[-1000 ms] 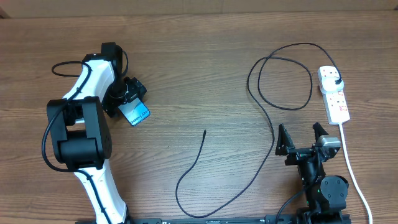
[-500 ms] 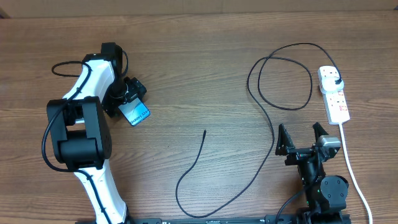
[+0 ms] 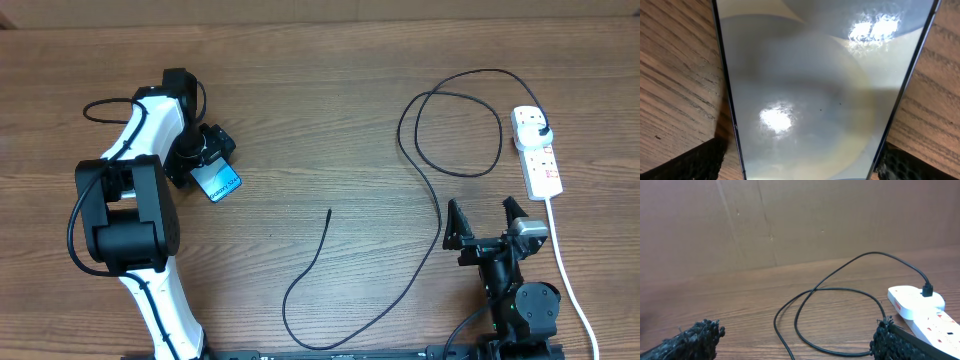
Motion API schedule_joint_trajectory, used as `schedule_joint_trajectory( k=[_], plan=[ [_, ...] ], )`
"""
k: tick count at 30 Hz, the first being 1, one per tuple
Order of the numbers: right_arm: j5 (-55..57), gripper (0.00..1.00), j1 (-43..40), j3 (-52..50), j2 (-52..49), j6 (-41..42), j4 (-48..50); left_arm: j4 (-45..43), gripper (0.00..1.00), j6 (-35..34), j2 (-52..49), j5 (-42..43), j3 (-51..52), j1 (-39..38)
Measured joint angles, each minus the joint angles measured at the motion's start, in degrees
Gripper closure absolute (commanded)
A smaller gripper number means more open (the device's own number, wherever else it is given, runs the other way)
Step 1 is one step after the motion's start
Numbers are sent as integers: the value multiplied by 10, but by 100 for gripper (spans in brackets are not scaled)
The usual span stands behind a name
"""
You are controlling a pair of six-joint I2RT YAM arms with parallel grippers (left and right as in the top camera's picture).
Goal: Plug charger to phone and switch on socket
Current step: 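Close the left gripper on the phone's long edges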
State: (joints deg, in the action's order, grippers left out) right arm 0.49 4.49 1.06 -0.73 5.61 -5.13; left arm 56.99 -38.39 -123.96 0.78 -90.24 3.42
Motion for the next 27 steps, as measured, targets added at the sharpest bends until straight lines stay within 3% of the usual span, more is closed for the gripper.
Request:
schedule_joint_trajectory(
  k=[27],
  plan=[
    [0,0,0,0,0,0,0,0,12,0,0,-2,0,0]
  ],
)
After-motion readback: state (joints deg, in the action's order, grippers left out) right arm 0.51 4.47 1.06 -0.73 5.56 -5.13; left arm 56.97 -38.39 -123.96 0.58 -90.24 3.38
